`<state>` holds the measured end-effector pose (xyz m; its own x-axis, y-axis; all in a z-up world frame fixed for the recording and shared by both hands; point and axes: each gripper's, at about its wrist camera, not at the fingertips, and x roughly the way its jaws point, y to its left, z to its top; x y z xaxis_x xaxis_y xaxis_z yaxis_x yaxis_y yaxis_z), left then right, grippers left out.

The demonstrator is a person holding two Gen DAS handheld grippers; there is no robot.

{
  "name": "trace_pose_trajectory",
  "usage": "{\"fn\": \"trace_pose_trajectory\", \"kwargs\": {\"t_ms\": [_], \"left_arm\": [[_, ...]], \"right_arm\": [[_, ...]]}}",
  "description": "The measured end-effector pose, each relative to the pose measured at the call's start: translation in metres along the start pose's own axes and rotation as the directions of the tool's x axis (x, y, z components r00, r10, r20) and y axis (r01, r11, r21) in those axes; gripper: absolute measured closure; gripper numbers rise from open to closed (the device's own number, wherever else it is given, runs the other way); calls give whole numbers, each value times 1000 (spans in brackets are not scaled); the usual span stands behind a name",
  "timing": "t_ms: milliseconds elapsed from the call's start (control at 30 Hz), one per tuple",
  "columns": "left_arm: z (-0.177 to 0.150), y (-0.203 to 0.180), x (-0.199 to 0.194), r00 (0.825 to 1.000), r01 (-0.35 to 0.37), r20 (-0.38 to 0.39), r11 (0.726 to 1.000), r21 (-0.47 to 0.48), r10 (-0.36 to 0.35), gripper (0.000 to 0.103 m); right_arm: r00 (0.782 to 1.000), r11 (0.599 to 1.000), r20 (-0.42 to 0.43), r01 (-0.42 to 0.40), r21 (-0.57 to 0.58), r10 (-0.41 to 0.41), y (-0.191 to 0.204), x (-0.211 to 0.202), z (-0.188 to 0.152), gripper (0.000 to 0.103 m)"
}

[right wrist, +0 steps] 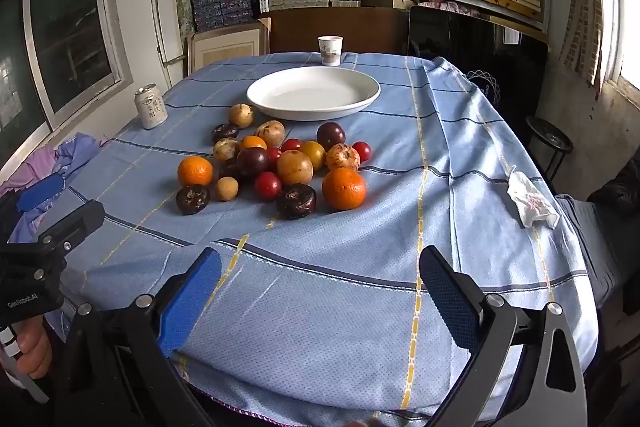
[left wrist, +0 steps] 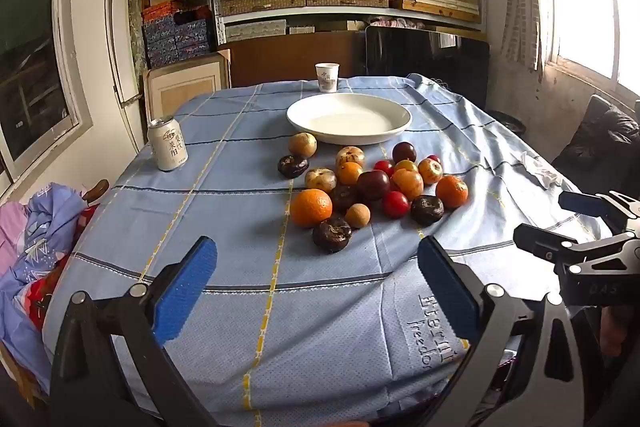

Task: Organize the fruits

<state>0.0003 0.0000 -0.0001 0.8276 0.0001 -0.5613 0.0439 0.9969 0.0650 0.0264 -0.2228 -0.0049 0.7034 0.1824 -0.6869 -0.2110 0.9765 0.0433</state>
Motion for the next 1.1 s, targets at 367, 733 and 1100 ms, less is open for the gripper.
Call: {"fn": "trace_pose_trajectory", "kwargs": {"t_ms": [367,733,1100], "left_arm": [[0,0,-1,1000,5,4,1000,-4,-5,5],[-4,1,-3,1000,9,-2,1000,-4,-9,5],[-5,0,-1,1000,10,-3,1000,-2,-10,5]], "right_arm": [[1000,1000,1,-3,5,3,-3,3,-1,4],[1000,1000,-1,-2,6,2,-1,2,0,4],[1000,1000,-5,-2,7,2,-3,4,-2,4]]}}
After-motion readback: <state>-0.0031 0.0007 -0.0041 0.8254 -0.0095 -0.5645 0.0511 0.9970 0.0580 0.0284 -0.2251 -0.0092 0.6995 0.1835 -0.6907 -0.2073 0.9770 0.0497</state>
